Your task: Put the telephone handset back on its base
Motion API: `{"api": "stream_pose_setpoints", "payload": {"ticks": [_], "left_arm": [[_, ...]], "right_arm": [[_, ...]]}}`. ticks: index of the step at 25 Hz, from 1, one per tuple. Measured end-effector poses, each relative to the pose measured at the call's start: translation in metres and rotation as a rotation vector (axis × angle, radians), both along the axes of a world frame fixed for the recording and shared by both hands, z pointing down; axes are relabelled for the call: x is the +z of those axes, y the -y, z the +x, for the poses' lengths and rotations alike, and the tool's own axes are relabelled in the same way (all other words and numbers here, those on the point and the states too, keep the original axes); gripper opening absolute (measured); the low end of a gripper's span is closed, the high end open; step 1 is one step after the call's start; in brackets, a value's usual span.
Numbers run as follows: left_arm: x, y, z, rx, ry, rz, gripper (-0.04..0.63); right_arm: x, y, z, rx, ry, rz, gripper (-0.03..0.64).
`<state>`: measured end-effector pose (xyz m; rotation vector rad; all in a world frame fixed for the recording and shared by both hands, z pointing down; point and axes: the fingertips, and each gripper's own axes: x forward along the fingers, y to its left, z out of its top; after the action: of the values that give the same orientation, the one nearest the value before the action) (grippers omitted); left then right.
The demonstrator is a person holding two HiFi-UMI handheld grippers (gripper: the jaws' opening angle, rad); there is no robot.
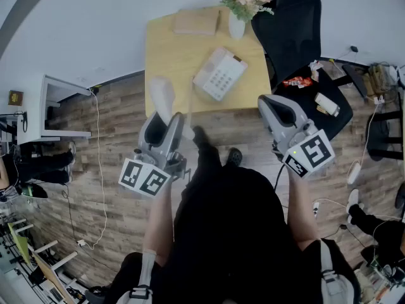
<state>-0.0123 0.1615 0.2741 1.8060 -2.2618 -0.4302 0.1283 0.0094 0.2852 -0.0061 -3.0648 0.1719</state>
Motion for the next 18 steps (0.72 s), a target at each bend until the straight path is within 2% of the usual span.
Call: {"api": "stream_pose_setpoints", "payload": {"ticks": [10, 18], "left_arm": [[0.0009, 0.0021, 0.0027, -0.001, 0.001, 0.0, 0.219], [0.0056, -0.0037, 0.0034, -0.021, -0.004, -0.007, 0.219]], "right_arm": [[0.0013, 0.0011, 0.0035, 0.003, -0.005, 0.026, 0.0], [0.0043, 0.0018, 0.0063, 0.008, 0.034, -0.068, 0.002]]}}
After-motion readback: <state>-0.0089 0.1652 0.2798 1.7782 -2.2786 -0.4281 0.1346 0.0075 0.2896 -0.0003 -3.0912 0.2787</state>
